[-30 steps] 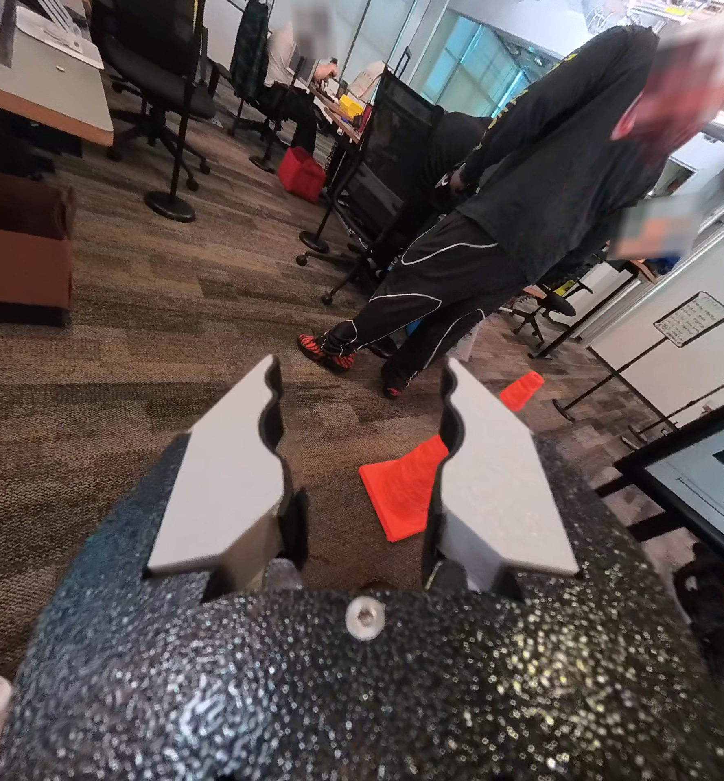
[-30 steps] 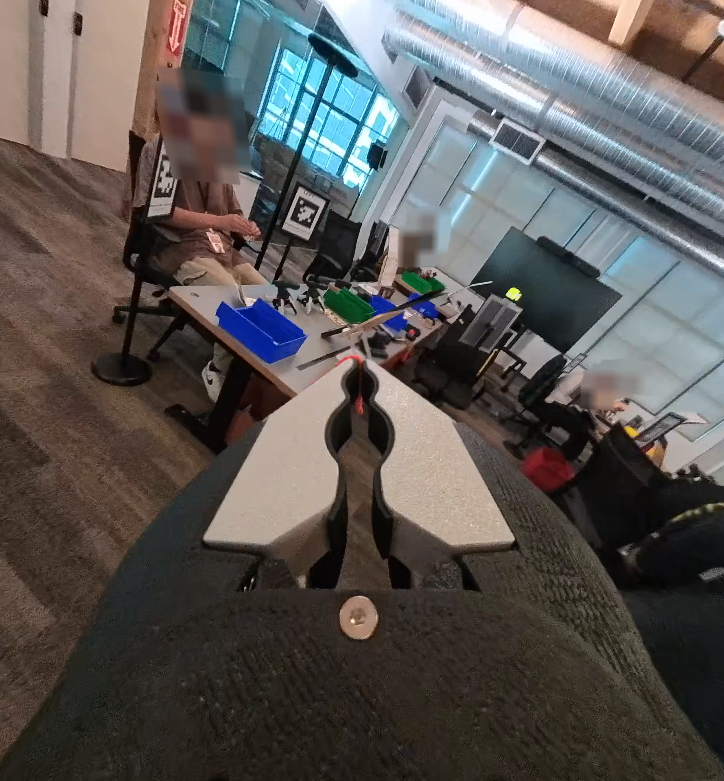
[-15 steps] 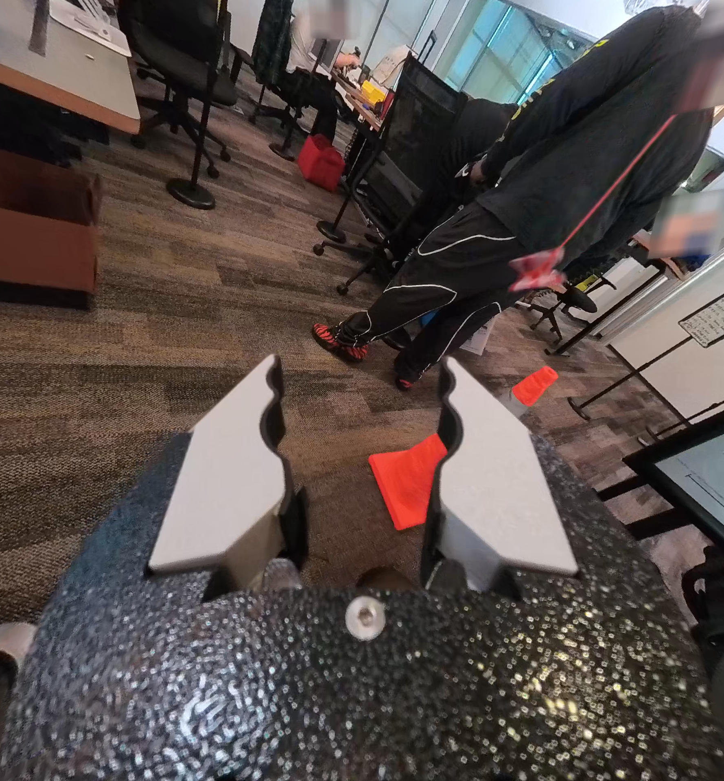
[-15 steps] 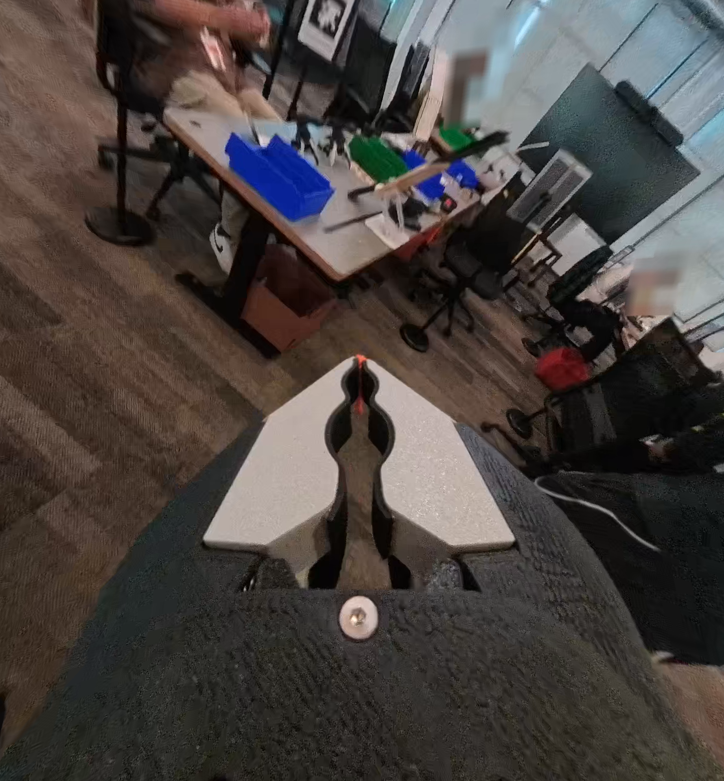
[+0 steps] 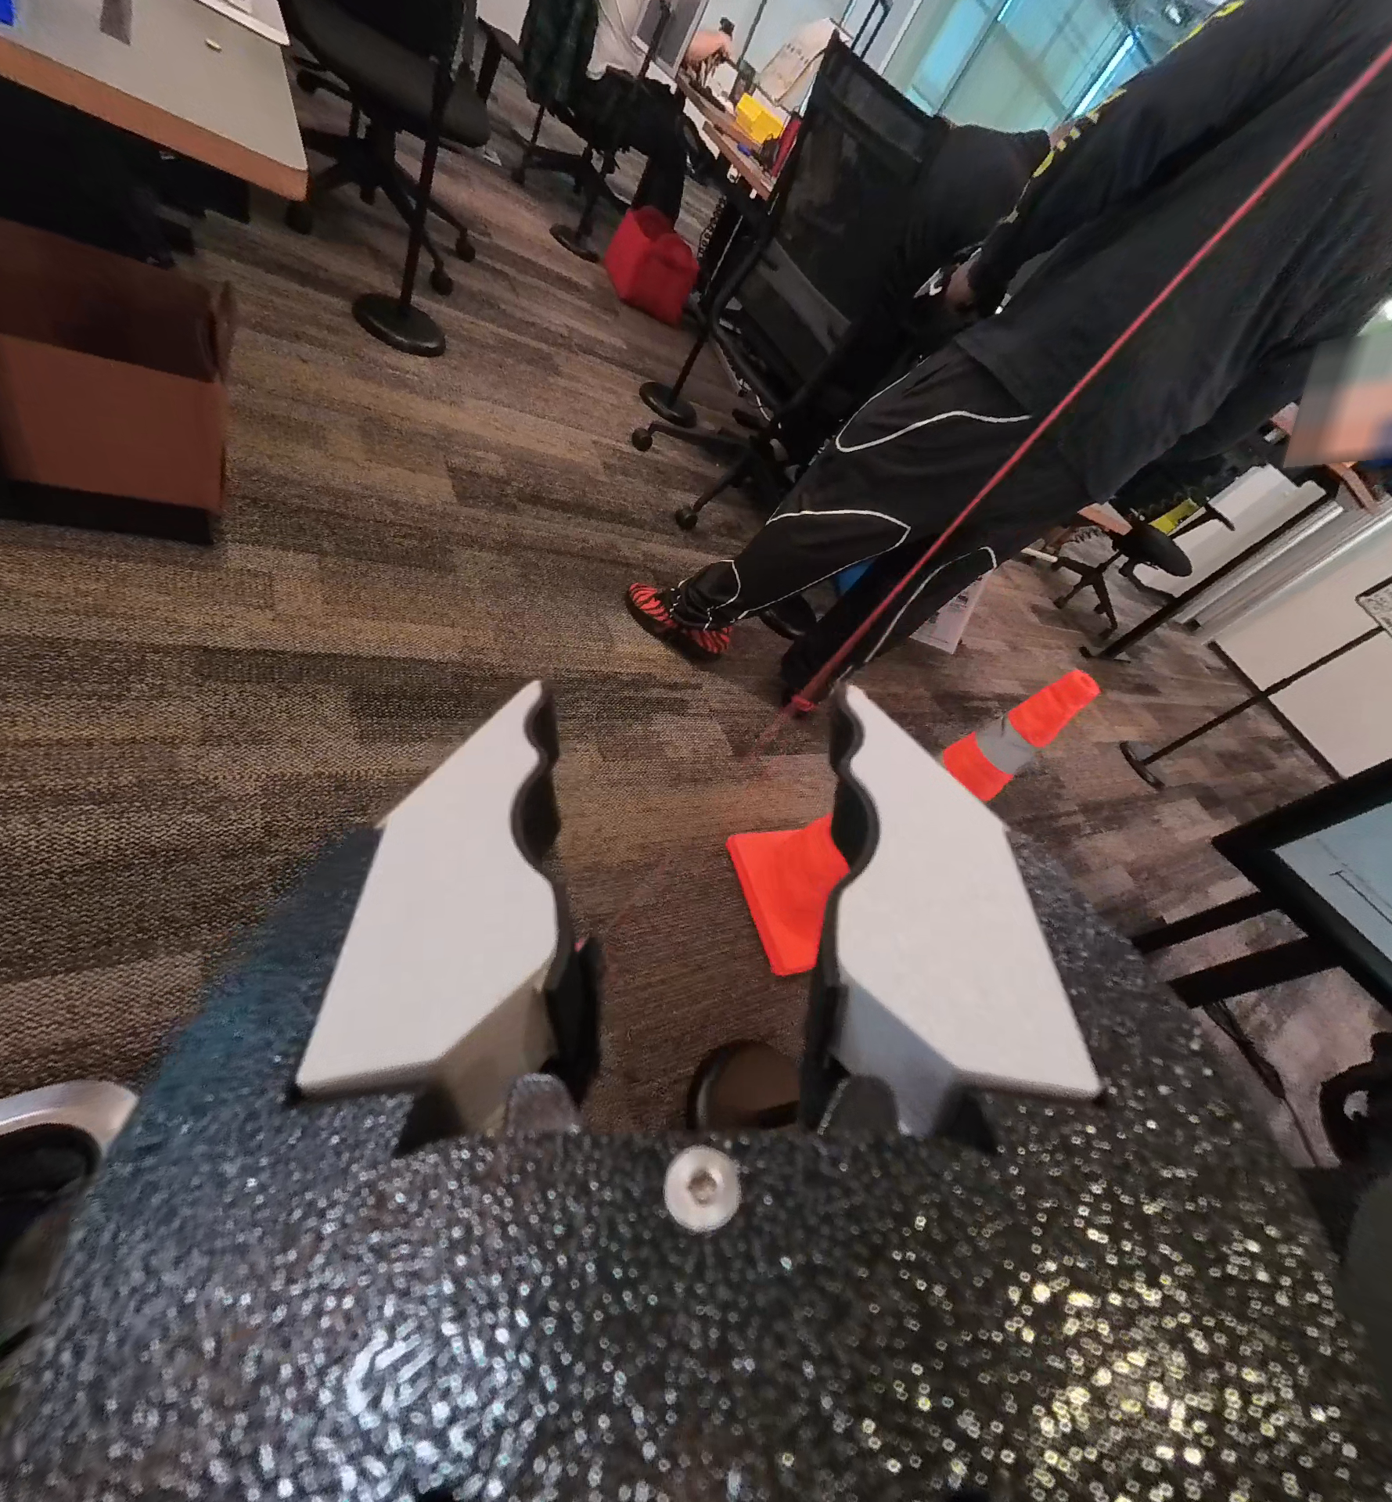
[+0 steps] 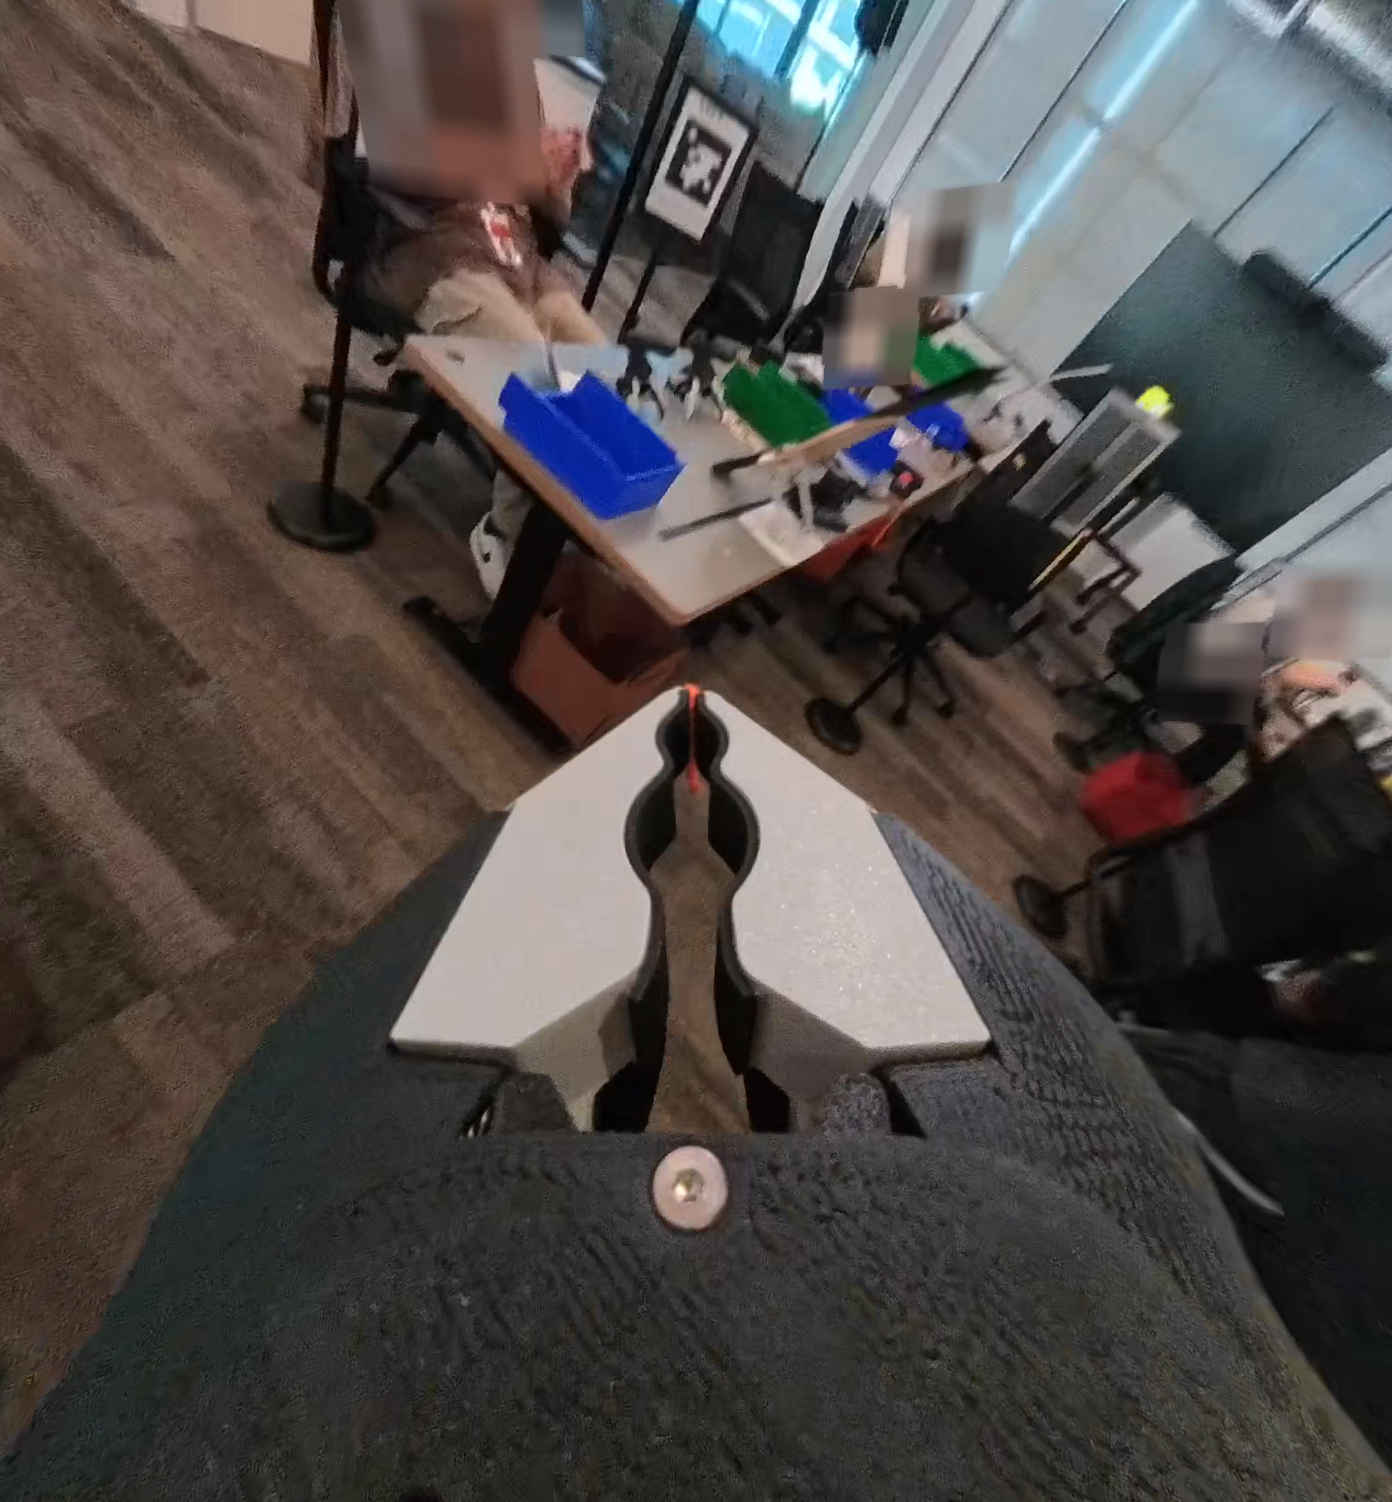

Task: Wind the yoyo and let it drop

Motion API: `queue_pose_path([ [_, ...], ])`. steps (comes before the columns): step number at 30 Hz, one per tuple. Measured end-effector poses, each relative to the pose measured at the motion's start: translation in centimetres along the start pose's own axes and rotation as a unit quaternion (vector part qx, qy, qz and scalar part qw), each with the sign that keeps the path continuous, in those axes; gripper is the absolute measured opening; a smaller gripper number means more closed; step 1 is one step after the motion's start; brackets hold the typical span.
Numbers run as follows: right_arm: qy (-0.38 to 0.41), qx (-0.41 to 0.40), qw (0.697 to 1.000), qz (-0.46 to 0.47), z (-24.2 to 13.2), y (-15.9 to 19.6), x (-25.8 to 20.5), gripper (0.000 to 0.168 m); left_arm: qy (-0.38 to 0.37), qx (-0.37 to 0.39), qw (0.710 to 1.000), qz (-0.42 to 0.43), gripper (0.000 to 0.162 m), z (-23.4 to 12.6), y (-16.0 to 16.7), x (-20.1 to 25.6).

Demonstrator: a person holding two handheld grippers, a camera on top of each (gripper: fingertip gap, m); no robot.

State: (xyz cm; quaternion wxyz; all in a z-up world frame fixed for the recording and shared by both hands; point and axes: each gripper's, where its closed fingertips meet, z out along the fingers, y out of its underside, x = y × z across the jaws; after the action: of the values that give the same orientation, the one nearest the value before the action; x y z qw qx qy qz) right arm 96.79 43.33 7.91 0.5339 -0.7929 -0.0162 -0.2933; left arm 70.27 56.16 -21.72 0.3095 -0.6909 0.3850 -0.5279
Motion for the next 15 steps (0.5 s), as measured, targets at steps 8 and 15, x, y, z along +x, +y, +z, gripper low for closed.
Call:
queue_pose_path([
  [8,0.104,0.230,0.966,-0.054,-10.6,-18.2,8.7,0.000,0.022,-0.004,1.000,-0.003,0.066,0.7,0.6,1.6],
  [15,0.095,0.175,0.980,-0.026,-6.6,-14.7,8.8,0.000,0.030,-0.001,0.999,0.010,0.066,0.4,-1.0,2.5],
])
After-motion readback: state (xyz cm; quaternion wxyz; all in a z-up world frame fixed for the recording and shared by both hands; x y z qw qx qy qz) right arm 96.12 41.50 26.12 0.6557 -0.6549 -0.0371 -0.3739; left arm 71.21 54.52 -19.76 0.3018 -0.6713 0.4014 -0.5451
